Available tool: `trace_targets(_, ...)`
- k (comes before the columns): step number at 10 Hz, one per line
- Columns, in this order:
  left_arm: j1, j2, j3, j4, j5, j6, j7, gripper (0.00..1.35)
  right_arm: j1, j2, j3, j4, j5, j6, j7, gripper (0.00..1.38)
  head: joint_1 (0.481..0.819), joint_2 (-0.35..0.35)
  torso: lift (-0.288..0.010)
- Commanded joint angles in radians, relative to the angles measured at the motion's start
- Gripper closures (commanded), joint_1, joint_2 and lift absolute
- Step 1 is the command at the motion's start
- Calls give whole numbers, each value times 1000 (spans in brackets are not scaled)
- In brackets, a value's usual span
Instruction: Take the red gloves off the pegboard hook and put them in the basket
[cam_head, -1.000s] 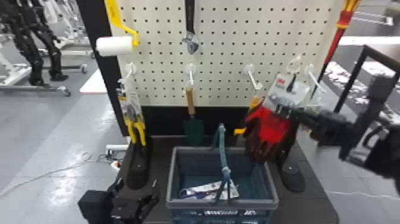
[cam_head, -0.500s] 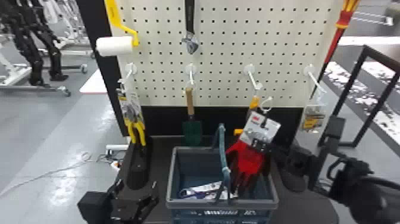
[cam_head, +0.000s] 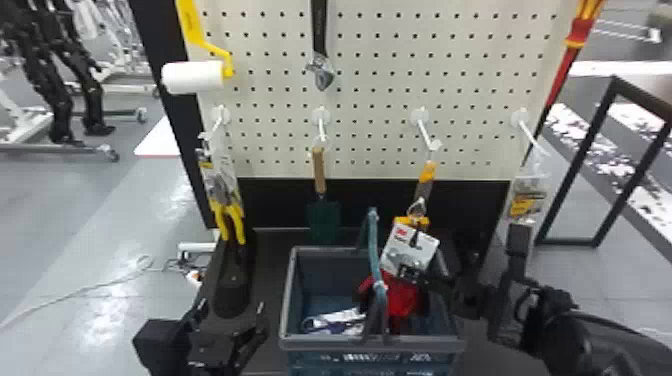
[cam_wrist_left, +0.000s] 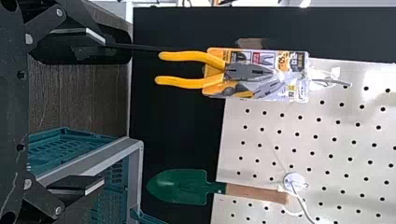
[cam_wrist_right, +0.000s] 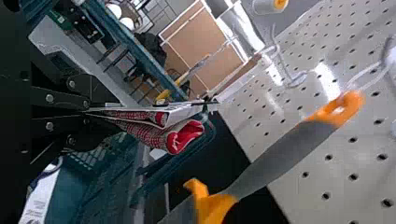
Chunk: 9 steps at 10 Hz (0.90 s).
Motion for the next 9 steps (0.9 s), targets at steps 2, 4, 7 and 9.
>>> trace_targets(2, -4, -1, 0, 1, -1, -1, 0, 242, -14, -1, 1, 52, 22, -8, 4, 397, 549, 0, -100)
trace_targets(4, -6, -1, 0, 1, -1, -1, 0, 243, -17, -1, 1, 54, 23, -17, 4, 59, 549, 0, -100)
trace_targets(7, -6, -1, -1, 1, -1, -1, 0, 243, -17, 0, -1, 52, 3, -28, 2, 410, 549, 0, -100)
trace_targets(9, -7, -1, -1, 1, -1, -1, 0, 242, -15, 0, -1, 52, -1, -30, 2, 449, 549, 0, -100)
